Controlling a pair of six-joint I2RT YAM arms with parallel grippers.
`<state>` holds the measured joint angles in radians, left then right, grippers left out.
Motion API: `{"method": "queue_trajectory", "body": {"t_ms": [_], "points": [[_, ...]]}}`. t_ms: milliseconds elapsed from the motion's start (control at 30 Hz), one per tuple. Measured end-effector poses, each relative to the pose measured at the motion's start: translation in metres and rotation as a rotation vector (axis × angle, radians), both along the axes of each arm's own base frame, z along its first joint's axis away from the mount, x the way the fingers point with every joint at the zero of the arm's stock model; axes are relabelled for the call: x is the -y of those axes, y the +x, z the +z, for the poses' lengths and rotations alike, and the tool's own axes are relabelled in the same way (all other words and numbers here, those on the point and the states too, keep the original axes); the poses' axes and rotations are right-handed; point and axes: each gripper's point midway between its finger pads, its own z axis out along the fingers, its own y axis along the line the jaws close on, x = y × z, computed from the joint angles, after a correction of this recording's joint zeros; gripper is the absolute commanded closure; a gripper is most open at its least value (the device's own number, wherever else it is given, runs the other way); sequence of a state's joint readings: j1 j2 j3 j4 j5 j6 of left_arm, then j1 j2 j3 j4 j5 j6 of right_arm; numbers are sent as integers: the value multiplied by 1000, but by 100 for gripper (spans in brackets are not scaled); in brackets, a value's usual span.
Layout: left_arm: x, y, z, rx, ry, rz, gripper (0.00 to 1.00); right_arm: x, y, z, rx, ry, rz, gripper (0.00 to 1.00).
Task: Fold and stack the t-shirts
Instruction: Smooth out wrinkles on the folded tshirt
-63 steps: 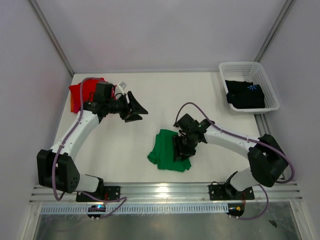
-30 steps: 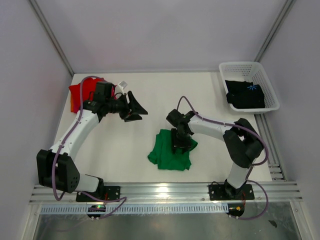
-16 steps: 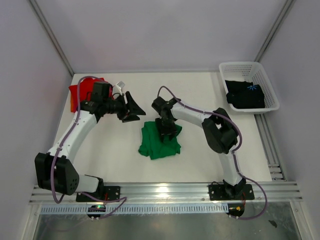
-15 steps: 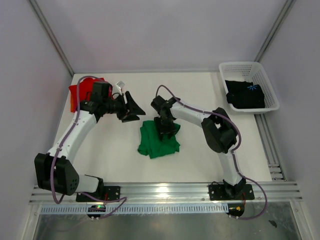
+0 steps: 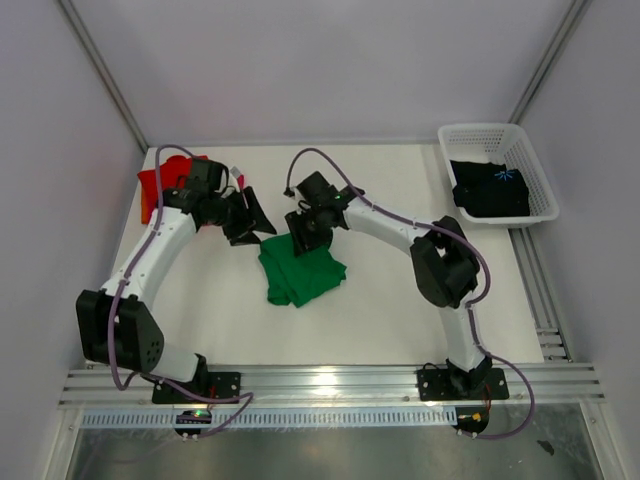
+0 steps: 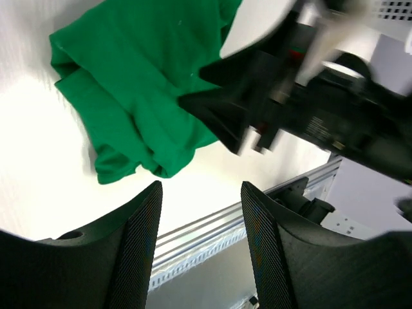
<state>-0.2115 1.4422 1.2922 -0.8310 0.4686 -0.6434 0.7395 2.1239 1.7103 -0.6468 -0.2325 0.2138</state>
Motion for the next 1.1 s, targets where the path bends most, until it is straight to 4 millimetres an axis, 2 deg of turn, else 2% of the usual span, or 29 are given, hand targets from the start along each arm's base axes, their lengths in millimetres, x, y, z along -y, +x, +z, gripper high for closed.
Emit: {"method": "queue_trajectory", "body": {"t_ms": [100,267,300,367,433,533,667,767,900,1000,1100], "points": [[-2,0,-12,-41,18,7,46,-2,-4,32,36,66,2,50],[-2,1,-16,-51,25,8,46,-15,-24,108,48,271,-22,50],[-3,1,-17,-53,26,8,46,-20,-31,118,46,307,-21,50],[-4,3,-21,-60,40,14,46,-29,-45,124,26,344,-9,50],[-10,7,-27,-65,78,29,47,-41,-63,117,-17,357,18,50],[-28,18,-33,-59,195,79,47,-53,-86,90,-97,343,46,50],[-70,38,-25,-16,417,217,46,-54,-105,42,-212,285,36,50],[-107,47,-12,18,581,348,46,-50,-109,22,-259,253,15,50],[-139,44,-5,19,719,457,46,-53,-106,25,-249,276,20,50],[-149,42,-3,19,761,482,46,-57,-104,29,-245,291,28,50],[-152,41,-2,22,777,492,46,-65,-98,43,-223,318,43,50]]}}
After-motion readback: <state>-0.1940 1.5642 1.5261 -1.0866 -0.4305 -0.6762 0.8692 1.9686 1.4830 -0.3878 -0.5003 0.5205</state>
